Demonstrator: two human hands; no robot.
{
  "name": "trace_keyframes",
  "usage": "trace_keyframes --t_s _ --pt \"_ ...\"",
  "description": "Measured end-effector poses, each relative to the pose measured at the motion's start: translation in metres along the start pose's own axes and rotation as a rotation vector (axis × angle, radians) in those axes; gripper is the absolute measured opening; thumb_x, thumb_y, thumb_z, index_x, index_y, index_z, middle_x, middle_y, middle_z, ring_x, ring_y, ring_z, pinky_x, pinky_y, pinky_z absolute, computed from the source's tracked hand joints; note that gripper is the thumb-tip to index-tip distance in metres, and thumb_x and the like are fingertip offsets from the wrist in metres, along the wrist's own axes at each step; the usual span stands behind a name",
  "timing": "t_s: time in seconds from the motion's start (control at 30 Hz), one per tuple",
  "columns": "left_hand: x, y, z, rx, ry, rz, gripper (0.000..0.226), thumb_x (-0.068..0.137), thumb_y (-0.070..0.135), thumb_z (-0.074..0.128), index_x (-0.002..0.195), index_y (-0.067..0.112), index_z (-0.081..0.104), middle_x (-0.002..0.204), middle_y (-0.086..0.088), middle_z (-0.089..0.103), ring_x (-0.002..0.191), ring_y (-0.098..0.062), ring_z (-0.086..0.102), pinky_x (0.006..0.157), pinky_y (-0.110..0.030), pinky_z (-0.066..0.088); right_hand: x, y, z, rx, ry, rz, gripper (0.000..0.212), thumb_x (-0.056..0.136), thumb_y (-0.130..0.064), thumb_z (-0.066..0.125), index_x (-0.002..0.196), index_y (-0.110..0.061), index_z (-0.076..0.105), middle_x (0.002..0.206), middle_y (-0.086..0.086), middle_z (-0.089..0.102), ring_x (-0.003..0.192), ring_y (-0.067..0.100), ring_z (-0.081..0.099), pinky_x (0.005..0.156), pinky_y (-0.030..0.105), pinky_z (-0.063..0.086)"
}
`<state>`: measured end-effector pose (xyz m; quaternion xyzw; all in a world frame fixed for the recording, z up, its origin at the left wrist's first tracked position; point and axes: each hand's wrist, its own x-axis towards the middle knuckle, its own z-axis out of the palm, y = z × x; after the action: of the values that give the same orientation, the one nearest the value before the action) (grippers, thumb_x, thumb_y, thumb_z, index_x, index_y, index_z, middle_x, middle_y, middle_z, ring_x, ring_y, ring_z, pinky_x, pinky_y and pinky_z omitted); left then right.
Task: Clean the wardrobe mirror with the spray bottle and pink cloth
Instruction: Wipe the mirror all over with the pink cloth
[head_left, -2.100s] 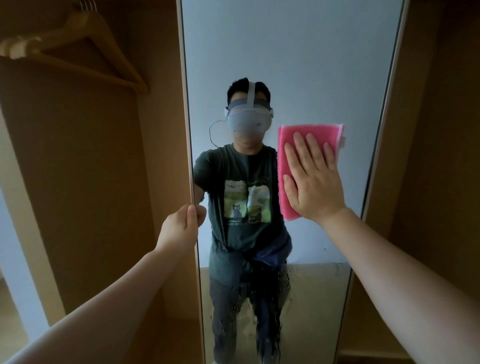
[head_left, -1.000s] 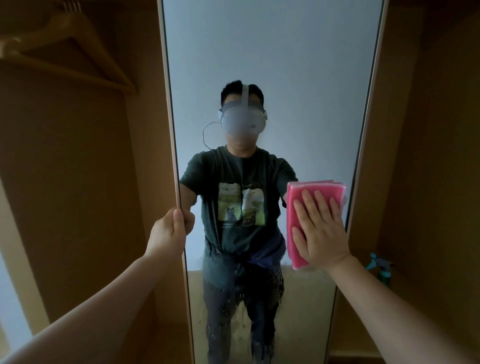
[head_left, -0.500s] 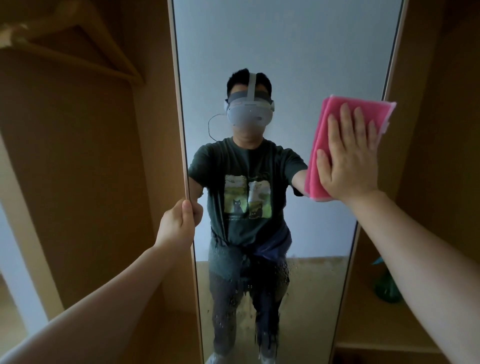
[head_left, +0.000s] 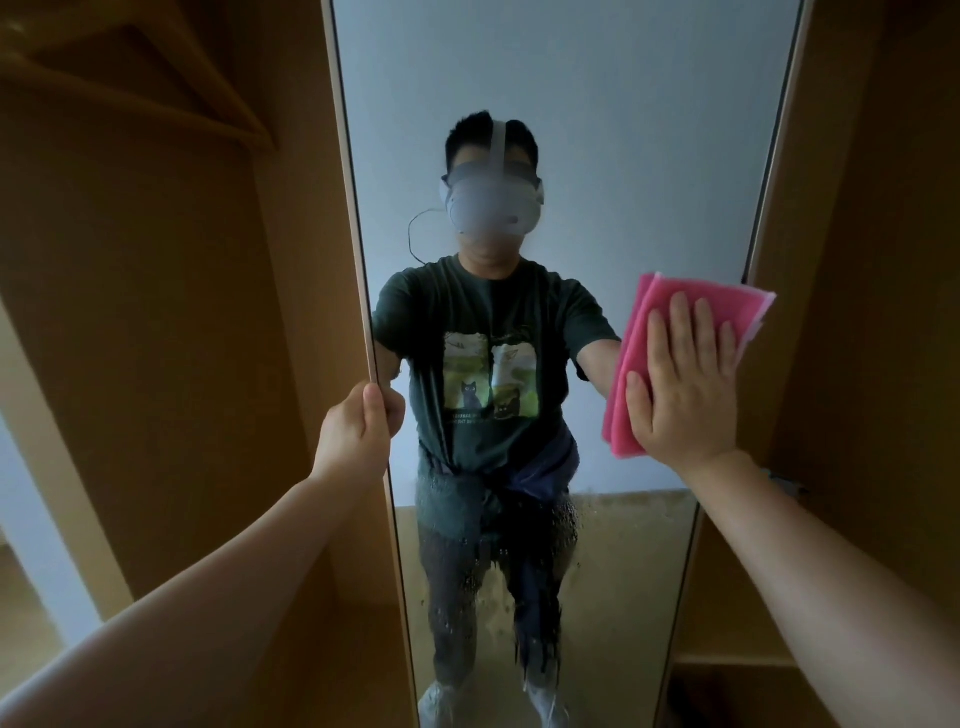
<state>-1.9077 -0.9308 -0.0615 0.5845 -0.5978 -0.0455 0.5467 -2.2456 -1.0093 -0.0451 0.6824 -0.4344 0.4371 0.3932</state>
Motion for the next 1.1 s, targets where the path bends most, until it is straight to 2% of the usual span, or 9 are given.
trace_keyframes --t_s 0.13,0.33,0.43,0.5,0.67,0.73,0.83,0.97,1.1 --pt "-0.002 0.002 0.0 0.006 0.01 0.013 0.042 0.104 0.029 0.021 0.079 0.019 0.053 0.072 -0.004 0.059 0.064 -0.016 0.055 0.058 -0.023 0.041 -0.044 -0.008 0.012 0.005 -0.012 -0.011 0.063 0.1 -0.041 0.017 0.154 -0.013 0.001 0.159 0.009 0.004 0.148 0.03 0.002 0.121 0.048 0.0" --pt "-0.008 0.002 0.002 -0.044 0.055 -0.041 0.044 0.101 0.039 0.021 0.081 0.019 0.056 0.075 -0.004 0.062 0.067 -0.018 0.058 0.06 -0.028 0.047 -0.071 -0.011 0.019 -0.002 -0.034 -0.011 0.064 0.1 -0.041 0.018 0.154 -0.01 0.006 0.161 0.01 0.002 0.149 0.032 0.003 0.12 0.05 0.002" --pt "-0.014 0.004 0.004 -0.063 0.091 -0.073 0.045 0.098 0.046 0.022 0.082 0.024 0.058 0.076 0.0 0.062 0.067 -0.014 0.058 0.059 -0.025 0.047 -0.072 -0.011 0.018 0.002 -0.027 -0.024 0.064 0.099 -0.04 0.02 0.154 -0.009 0.006 0.161 0.01 0.001 0.149 0.032 0.002 0.12 0.05 0.0" --pt "-0.019 0.004 0.004 -0.081 0.077 -0.127 0.043 0.101 0.044 0.023 0.089 0.027 0.06 0.079 0.003 0.064 0.072 -0.011 0.06 0.061 -0.022 0.047 -0.072 -0.011 0.017 0.014 -0.019 -0.026 0.065 0.099 -0.04 0.021 0.154 -0.01 0.005 0.161 0.009 0.001 0.149 0.032 0.001 0.12 0.049 -0.001" --pt "-0.035 -0.004 0.007 -0.111 0.019 -0.247 0.045 0.103 0.041 0.025 0.115 0.018 0.062 0.102 -0.001 0.068 0.094 -0.012 0.064 0.078 -0.02 0.049 -0.071 -0.012 0.018 0.054 -0.008 -0.017 0.066 0.098 -0.041 0.024 0.155 -0.012 0.006 0.162 0.007 -0.001 0.149 0.03 0.001 0.12 0.05 -0.001" --pt "-0.041 -0.007 0.01 -0.123 0.01 -0.265 0.045 0.103 0.041 0.026 0.118 0.018 0.062 0.104 -0.001 0.069 0.093 -0.014 0.065 0.074 -0.017 0.049 -0.071 -0.012 0.02 0.067 -0.006 -0.013 0.065 0.099 -0.041 0.024 0.154 -0.012 0.008 0.162 0.008 0.002 0.149 0.031 0.002 0.12 0.051 -0.001" --pt "-0.049 -0.012 0.015 -0.14 0.033 -0.284 0.044 0.104 0.04 0.026 0.118 0.018 0.062 0.105 -0.001 0.069 0.092 -0.01 0.065 0.072 -0.014 0.048 -0.071 -0.015 0.019 0.084 -0.001 0.01 0.065 0.098 -0.039 0.029 0.154 -0.01 0.013 0.16 0.012 0.008 0.149 0.032 0.004 0.119 0.054 0.003" --pt "-0.052 -0.018 0.02 -0.211 0.038 -0.255 0.043 0.104 0.036 0.026 0.107 0.019 0.065 0.103 -0.002 0.069 0.098 -0.013 0.065 0.093 -0.033 0.051 -0.071 -0.018 0.016 0.062 0.017 0.015 0.065 0.097 -0.036 0.033 0.153 -0.007 0.017 0.158 0.016 0.016 0.148 0.032 0.005 0.119 0.054 0.003" --pt "-0.05 -0.028 0.025 -0.237 0.049 -0.186 0.045 0.102 0.038 0.026 0.093 0.019 0.066 0.092 -0.003 0.068 0.086 -0.011 0.064 0.081 -0.03 0.053 -0.072 -0.019 0.02 0.028 0.043 0.034 0.064 0.097 -0.036 0.031 0.153 -0.007 0.018 0.158 0.014 0.015 0.148 0.032 0.006 0.119 0.053 0.003"
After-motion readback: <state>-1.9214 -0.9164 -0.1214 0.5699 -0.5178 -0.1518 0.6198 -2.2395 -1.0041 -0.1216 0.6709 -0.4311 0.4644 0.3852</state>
